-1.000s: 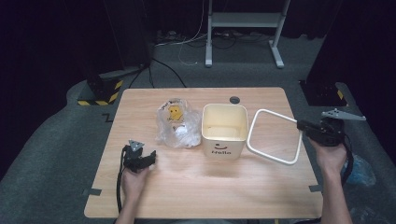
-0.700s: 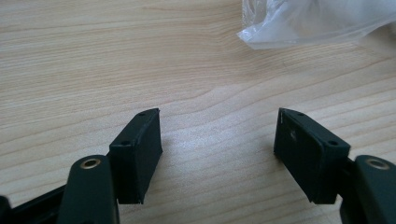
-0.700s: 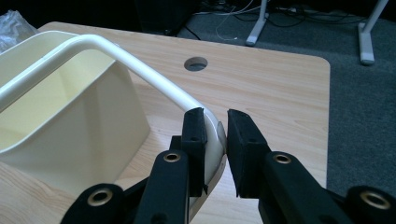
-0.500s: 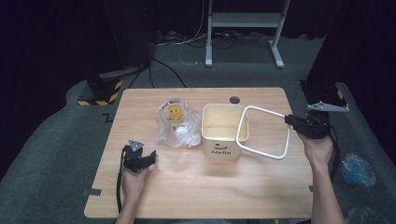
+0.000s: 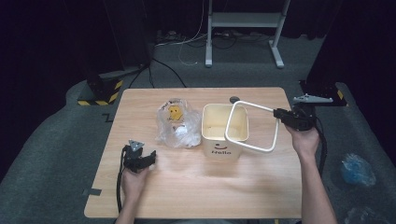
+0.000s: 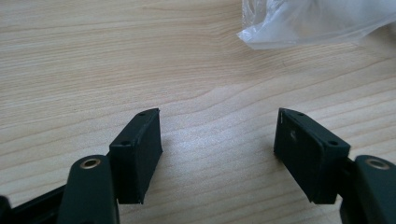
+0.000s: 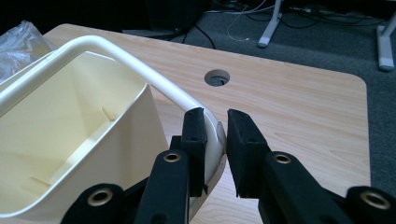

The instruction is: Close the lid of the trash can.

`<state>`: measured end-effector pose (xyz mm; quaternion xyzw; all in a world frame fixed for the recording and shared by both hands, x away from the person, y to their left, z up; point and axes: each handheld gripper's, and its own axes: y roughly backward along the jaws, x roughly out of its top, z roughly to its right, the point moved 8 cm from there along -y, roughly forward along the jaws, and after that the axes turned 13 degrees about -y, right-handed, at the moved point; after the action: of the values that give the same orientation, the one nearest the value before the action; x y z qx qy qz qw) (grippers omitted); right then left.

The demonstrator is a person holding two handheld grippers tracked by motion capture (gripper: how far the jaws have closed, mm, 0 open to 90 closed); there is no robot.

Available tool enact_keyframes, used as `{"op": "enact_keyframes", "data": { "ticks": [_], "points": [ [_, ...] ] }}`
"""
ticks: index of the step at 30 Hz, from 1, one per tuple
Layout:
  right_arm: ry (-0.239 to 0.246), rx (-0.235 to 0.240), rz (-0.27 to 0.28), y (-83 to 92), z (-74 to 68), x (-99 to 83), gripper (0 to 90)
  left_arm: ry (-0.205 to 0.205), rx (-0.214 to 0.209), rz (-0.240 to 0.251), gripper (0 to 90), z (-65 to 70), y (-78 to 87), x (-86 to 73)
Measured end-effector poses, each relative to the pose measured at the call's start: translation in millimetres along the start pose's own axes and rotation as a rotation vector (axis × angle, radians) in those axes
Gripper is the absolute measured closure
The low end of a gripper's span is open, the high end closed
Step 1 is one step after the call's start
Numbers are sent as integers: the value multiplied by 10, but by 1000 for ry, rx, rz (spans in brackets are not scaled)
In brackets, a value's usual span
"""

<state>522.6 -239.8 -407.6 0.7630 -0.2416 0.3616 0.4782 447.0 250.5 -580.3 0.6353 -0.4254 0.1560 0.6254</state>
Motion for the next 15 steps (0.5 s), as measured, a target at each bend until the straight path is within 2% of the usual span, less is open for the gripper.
{"op": "enact_keyframes", "data": {
  "ticks": [15],
  "points": [
    [19, 22, -31, -219, -214, 146, 777, 0, 0, 0, 320, 0, 0, 0]
  ]
}}
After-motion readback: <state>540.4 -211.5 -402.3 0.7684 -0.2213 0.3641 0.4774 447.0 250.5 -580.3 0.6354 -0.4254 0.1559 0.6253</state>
